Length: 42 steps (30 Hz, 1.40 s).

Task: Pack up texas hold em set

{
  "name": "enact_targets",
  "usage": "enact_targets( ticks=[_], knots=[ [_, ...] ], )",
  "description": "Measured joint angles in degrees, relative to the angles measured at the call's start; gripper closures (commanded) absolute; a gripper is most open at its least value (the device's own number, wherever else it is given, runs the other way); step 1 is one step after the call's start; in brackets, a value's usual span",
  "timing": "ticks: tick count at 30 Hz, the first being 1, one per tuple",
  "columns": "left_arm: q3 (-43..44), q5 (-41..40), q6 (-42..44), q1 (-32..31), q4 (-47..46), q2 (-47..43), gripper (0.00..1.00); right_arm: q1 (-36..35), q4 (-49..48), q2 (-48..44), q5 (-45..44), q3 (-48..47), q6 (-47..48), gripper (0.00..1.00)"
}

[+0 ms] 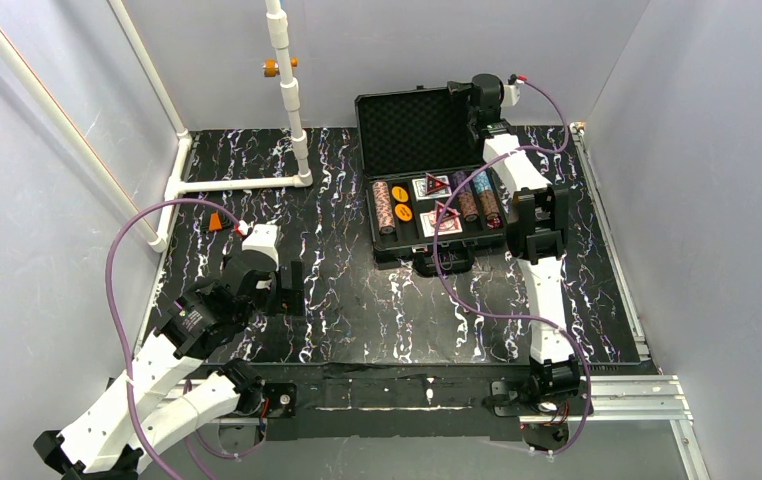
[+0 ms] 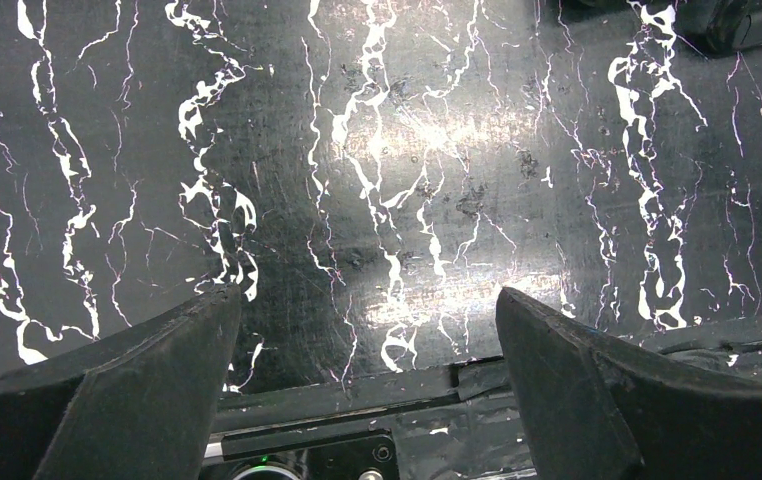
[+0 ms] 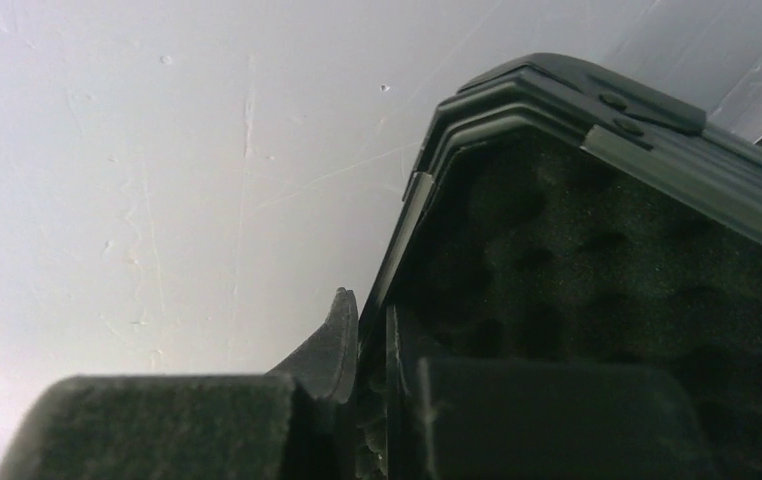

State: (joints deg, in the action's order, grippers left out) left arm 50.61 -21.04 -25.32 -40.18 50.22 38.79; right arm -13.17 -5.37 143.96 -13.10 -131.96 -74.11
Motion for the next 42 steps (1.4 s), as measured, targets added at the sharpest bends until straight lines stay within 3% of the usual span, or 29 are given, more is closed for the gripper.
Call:
enact_targets(
  ticks=[10,42],
  knots=[
    [0.0,-0.4,0.0,0.0,0.2,-0.2,0.01,0.0,-0.2,-3.1,1.3,3.3,-2.2,0.99],
    [0.0,-0.6,0.0,0.0,0.6,-1.2,0.01,0.3,-15.7,-46.8,4.4,61.0,-5.2,0.99]
  ],
)
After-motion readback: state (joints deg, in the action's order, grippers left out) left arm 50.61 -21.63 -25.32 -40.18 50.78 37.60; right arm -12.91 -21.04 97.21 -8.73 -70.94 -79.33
